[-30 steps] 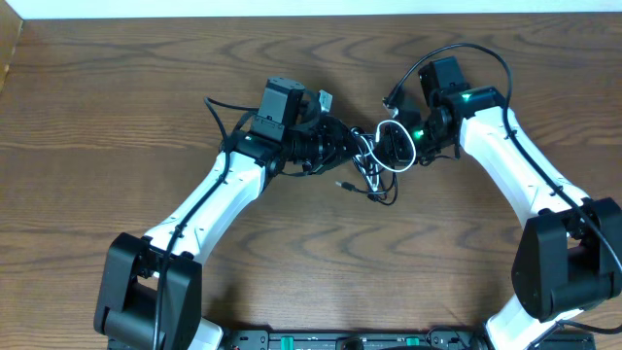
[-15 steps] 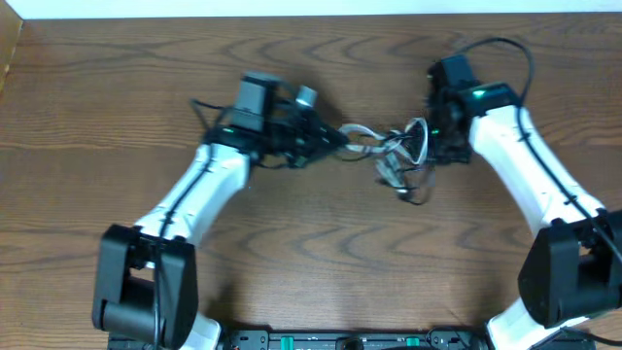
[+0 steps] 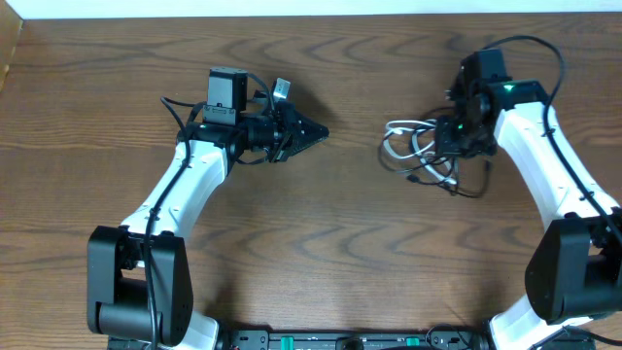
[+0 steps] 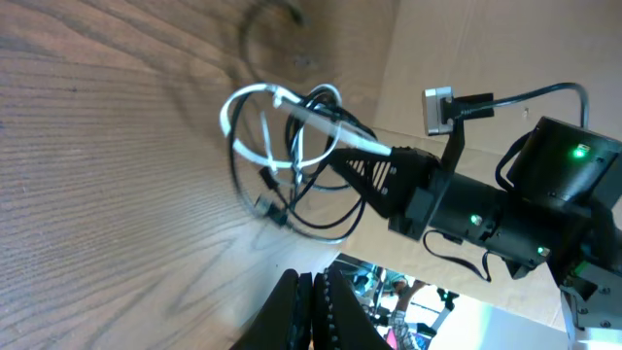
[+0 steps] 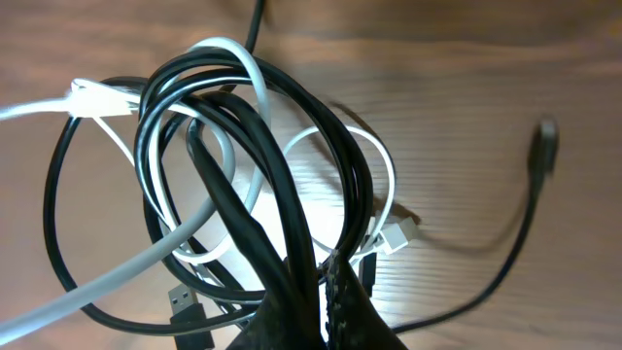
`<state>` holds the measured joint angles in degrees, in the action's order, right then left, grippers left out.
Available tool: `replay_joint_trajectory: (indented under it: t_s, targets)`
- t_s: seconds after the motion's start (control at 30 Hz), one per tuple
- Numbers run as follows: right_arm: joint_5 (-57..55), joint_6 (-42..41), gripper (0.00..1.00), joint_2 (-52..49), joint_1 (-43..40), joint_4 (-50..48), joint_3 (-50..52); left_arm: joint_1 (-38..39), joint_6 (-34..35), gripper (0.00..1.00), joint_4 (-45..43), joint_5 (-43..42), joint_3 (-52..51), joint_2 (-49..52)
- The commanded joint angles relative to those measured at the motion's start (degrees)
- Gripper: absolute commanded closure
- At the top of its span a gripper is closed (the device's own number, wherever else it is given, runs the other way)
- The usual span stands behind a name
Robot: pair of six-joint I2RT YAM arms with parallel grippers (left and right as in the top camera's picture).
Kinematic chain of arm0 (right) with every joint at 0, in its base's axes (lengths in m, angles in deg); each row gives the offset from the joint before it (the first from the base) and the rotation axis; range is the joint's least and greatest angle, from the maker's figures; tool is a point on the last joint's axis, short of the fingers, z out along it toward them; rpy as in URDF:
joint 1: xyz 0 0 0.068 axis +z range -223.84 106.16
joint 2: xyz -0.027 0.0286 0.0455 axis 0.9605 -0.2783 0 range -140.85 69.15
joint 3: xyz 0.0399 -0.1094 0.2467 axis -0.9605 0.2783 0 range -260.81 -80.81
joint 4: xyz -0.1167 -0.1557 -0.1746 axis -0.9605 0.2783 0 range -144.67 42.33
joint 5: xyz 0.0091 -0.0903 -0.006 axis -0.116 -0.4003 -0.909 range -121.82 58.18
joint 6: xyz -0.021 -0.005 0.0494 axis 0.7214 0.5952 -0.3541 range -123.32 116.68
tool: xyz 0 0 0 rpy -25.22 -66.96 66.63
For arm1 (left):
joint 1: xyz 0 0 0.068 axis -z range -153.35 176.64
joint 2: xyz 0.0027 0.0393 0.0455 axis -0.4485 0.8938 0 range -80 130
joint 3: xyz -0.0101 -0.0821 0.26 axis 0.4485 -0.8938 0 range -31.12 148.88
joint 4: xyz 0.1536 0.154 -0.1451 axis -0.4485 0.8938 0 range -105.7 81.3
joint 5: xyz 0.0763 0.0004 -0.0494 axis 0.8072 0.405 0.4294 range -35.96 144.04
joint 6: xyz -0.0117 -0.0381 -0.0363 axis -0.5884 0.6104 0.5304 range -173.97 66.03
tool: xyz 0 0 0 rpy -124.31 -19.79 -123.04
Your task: Untangle cables
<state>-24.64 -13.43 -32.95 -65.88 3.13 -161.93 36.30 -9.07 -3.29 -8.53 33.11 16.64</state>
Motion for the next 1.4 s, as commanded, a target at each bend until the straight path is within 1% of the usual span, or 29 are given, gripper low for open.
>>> replay_joint_trajectory:
  t_s: [0.0,0.07,0.2,0.23,0.27,0.53,0.67,0.73,0.83,0.97,1.1,1.2,1.37]
  targets:
    - [8.9,6.8,0.97,0.1,2.3,-0.2,0.3,0.0,-1.6,0.92,0.1,-0.7,0.3,-1.6]
    - [9.9,7.5,0.96,0.5,3.2,-0.5,0.2,0.5,-1.6,0.91,0.1,-0.3,0.3,-1.6]
    - [10.4,7.6,0.94,1.9,5.4,-1.8,0.1,3.1,-1.5,0.83,-0.1,1.4,0.3,-1.6]
    - [10.4,7.6,0.94,2.3,5.9,-2.1,0.1,4.0,-1.5,0.83,-0.1,2.3,0.3,-1.6]
    - [10.4,7.5,0.93,2.5,6.3,-2.2,0.1,4.7,-1.5,0.78,-0.3,3.0,0.3,-1.6]
    - [10.4,6.3,0.92,2.6,7.4,-2.3,0.1,11.5,-1.6,0.78,-0.3,8.4,0.3,-1.5]
    - [11.5,6.3,0.92,2.6,7.4,-2.3,0.1,14.8,-0.7,0.78,1.7,15.7,0.3,-1.5]
    - [12.6,6.3,0.93,2.6,7.4,-2.3,0.1,15.7,1.3,0.76,2.5,19.3,0.3,-1.4]
    - [14.7,6.3,0.94,2.6,7.4,-2.2,0.1,16.4,3.5,0.74,2.5,22.2,0.3,-1.4]
    - [17.8,6.3,0.94,2.6,7.4,-2.5,0.1,17.3,3.5,0.71,2.5,23.6,0.3,-0.8]
    - [21.2,6.3,0.95,2.6,7.4,-2.6,0.1,18.1,4.5,0.65,2.5,24.8,0.3,0.8]
    - [23.5,6.4,0.96,2.6,7.4,-2.0,0.1,18.1,6.3,0.64,2.5,26.0,0.3,2.2]
    - [25.5,6.9,0.96,2.6,7.4,-1.2,0.1,18.1,6.4,0.63,1.8,27.7,0.3,3.4]
